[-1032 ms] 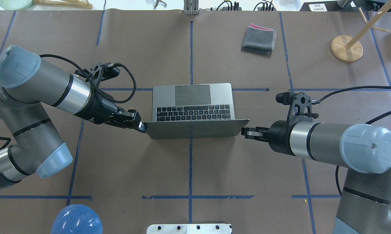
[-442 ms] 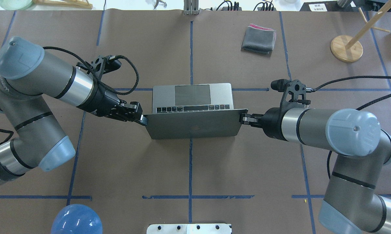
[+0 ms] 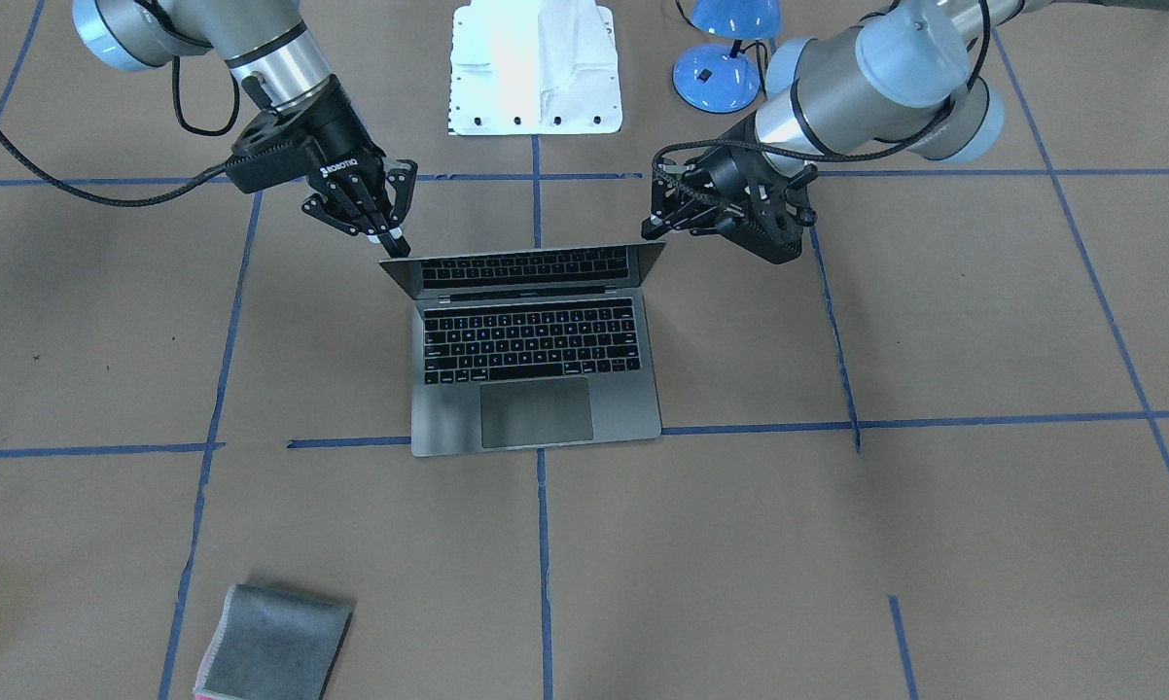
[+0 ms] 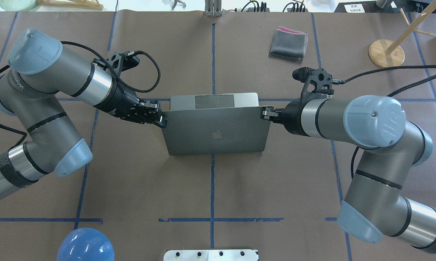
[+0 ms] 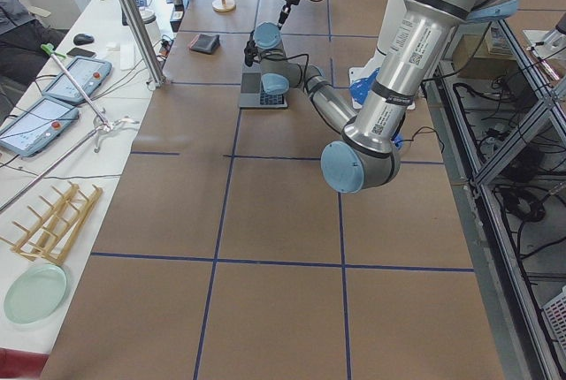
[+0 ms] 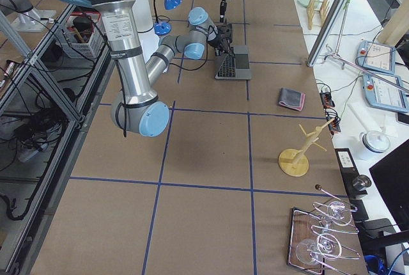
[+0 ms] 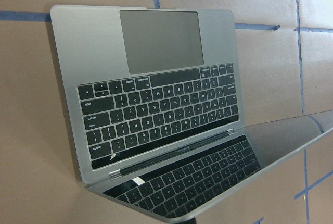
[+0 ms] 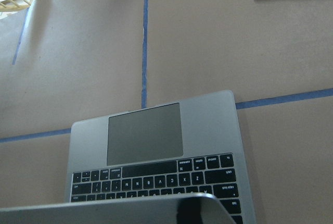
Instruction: Close laptop
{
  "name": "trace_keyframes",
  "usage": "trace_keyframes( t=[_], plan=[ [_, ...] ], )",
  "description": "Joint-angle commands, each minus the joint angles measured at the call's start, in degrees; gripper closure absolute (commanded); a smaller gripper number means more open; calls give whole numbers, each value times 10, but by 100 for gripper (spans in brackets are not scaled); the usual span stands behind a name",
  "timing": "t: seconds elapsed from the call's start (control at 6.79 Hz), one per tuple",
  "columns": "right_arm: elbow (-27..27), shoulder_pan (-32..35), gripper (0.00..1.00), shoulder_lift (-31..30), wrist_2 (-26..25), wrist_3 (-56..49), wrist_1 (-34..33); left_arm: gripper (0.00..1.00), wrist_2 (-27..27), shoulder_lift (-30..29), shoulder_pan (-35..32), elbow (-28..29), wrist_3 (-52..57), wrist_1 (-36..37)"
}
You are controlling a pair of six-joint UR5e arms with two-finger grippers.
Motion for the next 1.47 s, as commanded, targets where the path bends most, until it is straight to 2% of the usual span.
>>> trace_keyframes(
  t=[0.0, 0.29, 0.88, 1.18, 1.33],
  plan=[
    [-59, 17, 100, 40, 1, -1, -1, 100, 0, -15, -9, 29, 1, 0],
    [-74, 25, 100, 45, 1, -6, -1, 100, 24, -42, -9, 72, 2, -2],
    [-166, 31, 100, 82, 1, -18, 3, 100, 66, -69, -8, 149, 3, -6],
    [-258, 30, 100, 131, 0, -20, 4, 100, 100, -95, 4, 221, 16, -6],
    [-282, 29, 100, 140, 1, -20, 4, 100, 140, -99, 23, 250, 33, -9]
  ],
)
